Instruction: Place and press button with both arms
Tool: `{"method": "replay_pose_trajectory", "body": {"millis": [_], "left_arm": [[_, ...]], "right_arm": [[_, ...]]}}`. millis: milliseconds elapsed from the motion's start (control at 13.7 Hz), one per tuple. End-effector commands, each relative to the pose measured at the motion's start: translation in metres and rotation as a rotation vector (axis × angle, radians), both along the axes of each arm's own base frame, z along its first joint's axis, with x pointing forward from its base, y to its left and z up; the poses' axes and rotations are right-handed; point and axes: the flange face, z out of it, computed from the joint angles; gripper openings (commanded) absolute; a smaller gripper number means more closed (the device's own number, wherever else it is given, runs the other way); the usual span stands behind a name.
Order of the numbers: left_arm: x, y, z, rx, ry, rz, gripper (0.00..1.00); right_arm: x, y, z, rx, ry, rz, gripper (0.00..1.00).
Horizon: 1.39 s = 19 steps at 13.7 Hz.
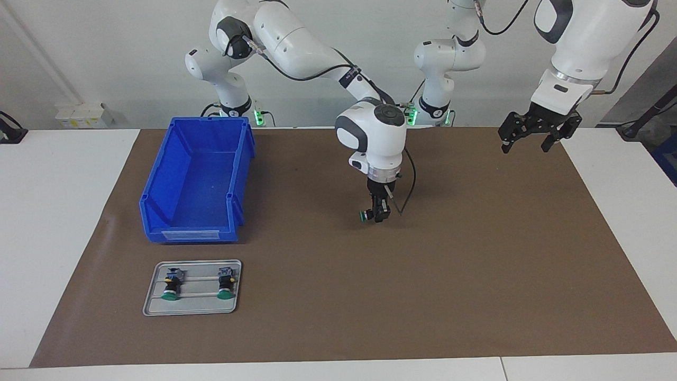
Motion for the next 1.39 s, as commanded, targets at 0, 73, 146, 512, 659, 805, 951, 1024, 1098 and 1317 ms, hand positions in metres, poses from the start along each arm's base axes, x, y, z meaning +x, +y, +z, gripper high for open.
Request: {"method": "replay_pose_trajectory", "body": {"millis": [0, 73, 146, 512, 659, 805, 951, 1024, 1098, 1317], "left_arm": [[-0.012, -0.015, -0.013, 0.008, -0.037, -0.04, 1.0], [-0.011, -0.017, -0.019, 0.006, -0.044, -0.042, 1.0], [-0.012, -0.027, -0.026, 0.004, -0.046, -0.059, 1.0], [-0.02, -0.059, -0.042, -0.01, -0.117, -0.12, 1.0], [-0.021, -0.062, -0.044, -0.008, -0.109, -0.134, 1.0], [-0.021, -0.066, -0.043, -0.009, -0.118, -0.145, 1.0], [-0.024, -0.082, -0.044, -0.021, -0.125, -0.223, 1.0], [-0.023, -0.091, -0.047, -0.063, -0.129, -0.24, 1.0], [-0.022, -0.103, -0.052, -0.094, -0.143, -0.256, 1.0], [-0.023, -0.154, -0.082, -0.103, -0.18, -0.395, 1.0]], "right_arm": [[-0.004, -0.007, -0.002, -0.005, -0.023, -0.012, 0.2], [-0.004, -0.007, -0.002, -0.004, -0.023, -0.013, 0.46], [-0.003, -0.008, -0.002, -0.004, -0.026, -0.011, 0.96], [0.001, -0.01, 0.017, -0.045, -0.079, 0.06, 1.0], [0.015, -0.039, 0.055, -0.047, -0.104, 0.114, 1.0], [0.02, -0.088, 0.103, -0.056, -0.129, 0.197, 1.0], [0.02, -0.126, 0.125, -0.082, -0.131, 0.281, 1.0], [0.025, -0.15, 0.136, -0.091, -0.136, 0.29, 1.0], [0.031, -0.169, 0.141, -0.111, -0.125, 0.311, 1.0], [0.046, -0.235, 0.167, -0.191, -0.078, 0.478, 1.0]]}}
